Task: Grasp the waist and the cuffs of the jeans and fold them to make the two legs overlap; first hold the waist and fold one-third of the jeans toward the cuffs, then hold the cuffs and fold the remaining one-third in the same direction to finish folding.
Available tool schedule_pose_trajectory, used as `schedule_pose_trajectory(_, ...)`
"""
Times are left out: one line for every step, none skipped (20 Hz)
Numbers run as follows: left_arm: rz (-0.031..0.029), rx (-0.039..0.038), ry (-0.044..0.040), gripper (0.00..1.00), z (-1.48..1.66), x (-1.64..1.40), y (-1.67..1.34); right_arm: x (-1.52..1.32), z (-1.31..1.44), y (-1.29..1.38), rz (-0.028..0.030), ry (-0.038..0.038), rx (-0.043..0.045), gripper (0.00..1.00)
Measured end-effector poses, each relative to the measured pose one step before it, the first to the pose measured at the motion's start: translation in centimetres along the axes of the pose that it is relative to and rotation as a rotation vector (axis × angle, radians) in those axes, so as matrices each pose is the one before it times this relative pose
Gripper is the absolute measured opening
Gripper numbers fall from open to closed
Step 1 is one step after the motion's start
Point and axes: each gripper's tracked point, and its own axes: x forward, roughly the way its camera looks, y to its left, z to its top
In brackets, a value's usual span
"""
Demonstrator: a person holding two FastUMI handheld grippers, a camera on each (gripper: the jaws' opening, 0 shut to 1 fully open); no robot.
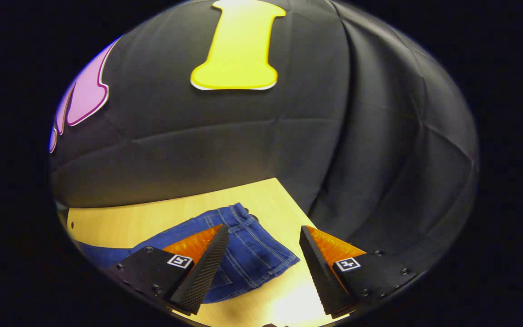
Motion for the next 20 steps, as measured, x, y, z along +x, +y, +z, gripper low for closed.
schedule_pose_trajectory(0.00110, -0.10121, -0.04810, 0.99, 0.763, -1.327, -2.973, 0.348, -1.174, -0.503, -0.00928, 0.02623, 0.02819, 0.98)
schedule_pose_trajectory(-0.01279, -0.08734, -0.04655, 0.99, 0.170, -0.638, -2.600, 0.495, -1.320, 0.053, -0.00550, 0.02451, 0.04242, 0.98)
schedule_pose_trajectory(-0.02146, -0.05600, -0.03604, 0.99, 0.496, -0.755, -2.545, 0.340, -1.226, -0.662, -0.01496, 0.02208, 0.05042, 0.98)
schedule_pose_trajectory(-0.03108, -0.02844, -0.01620, 0.99, 0.150, -0.176, -1.804, 0.495, -0.784, -0.644, -0.01092, 0.01833, 0.05788, 0.98)
schedule_pose_trajectory(-0.01729, -0.01470, -0.00298, 0.97, 0.134, -0.910, -2.281, 0.702, -0.753, -0.515, -0.01654, 0.02038, 0.05816, 0.99)
schedule_pose_trajectory(-0.03014, -0.01176, 0.01617, 0.96, -0.272, -0.453, -2.086, 0.647, -0.297, -0.510, -0.00880, 0.01047, 0.05243, 0.99)
schedule_pose_trajectory(-0.06332, -0.00168, 0.01089, 0.97, -0.242, -0.460, -2.573, 0.630, -0.466, -0.569, -0.01696, 0.00285, 0.03669, 0.99)
schedule_pose_trajectory(-0.08102, 0.02958, 0.01252, 0.97, -0.541, -0.658, -3.895, 0.663, -0.552, -0.660, -0.02201, 0.00484, 0.01600, 0.99)
schedule_pose_trajectory(-0.05587, 0.04934, 0.01046, 0.97, -0.366, 0.125, -2.739, 0.567, -0.561, -0.407, -0.01452, 0.01011, 0.01405, 0.99)
schedule_pose_trajectory(-0.04873, 0.05079, 0.02011, 0.97, -0.458, 0.612, -2.767, 0.393, -0.710, -0.073, -0.00672, 0.01703, 0.01780, 0.98)
schedule_pose_trajectory(-0.04385, 0.02029, 0.02630, 0.97, -0.343, 0.368, -1.907, 0.375, -0.646, 0.326, 0.00529, 0.01563, 0.01786, 0.99)
schedule_pose_trajectory(-0.05183, -0.00330, 0.02320, 0.97, -0.521, -0.129, -1.683, 0.493, -0.572, 0.072, -0.00109, 0.01150, 0.00758, 0.99)
schedule_pose_trajectory(-0.04950, -0.00318, 0.00234, 0.97, 0.055, -0.160, -1.660, 0.263, -0.238, 0.195, 0.00121, 0.00461, 0.00480, 0.91)
schedule_pose_trajectory(-0.02453, 0.00287, -0.01156, 0.97, 0.224, -0.032, -0.809, 0.318, -0.340, 0.232, 0.00187, 0.01166, 0.00913, 0.91)
schedule_pose_trajectory(-0.01098, -0.00027, -0.00474, 0.97, 0.093, 0.098, -0.548, 0.126, 1.061, 0.400, 0.00704, -0.05028, 0.00739, 0.99)
schedule_pose_trajectory(-0.02075, -0.02874, -0.00045, 0.96, -0.055, 0.163, -0.648, 0.608, -0.292, 0.445, 0.01681, -0.01429, -0.02729, 0.91)
schedule_pose_trajectory(-0.03432, -0.06712, -0.00484, 0.96, 0.311, -0.285, -1.044, -0.124, -0.245, 0.054, 0.01160, -0.03634, -0.07010, 0.94)
schedule_pose_trajectory(-0.03047, -0.07469, -0.01062, 0.96, 0.446, -0.370, -1.187, 0.664, -0.255, 0.259, 0.00645, -0.01918, -0.04759, 0.85)
schedule_pose_trajectory(-0.01375, -0.05429, -0.01101, 0.96, 0.206, -0.235, -0.223, 0.011, 0.098, 0.687, 0.01688, -0.01472, -0.01859, 0.76)
schedule_pose_trajectory(0.01407, -0.01951, -0.01005, 0.96, 0.206, -0.257, 0.622, -0.343, -0.740, 0.586, -0.00050, 0.02647, 0.00934, 0.64)
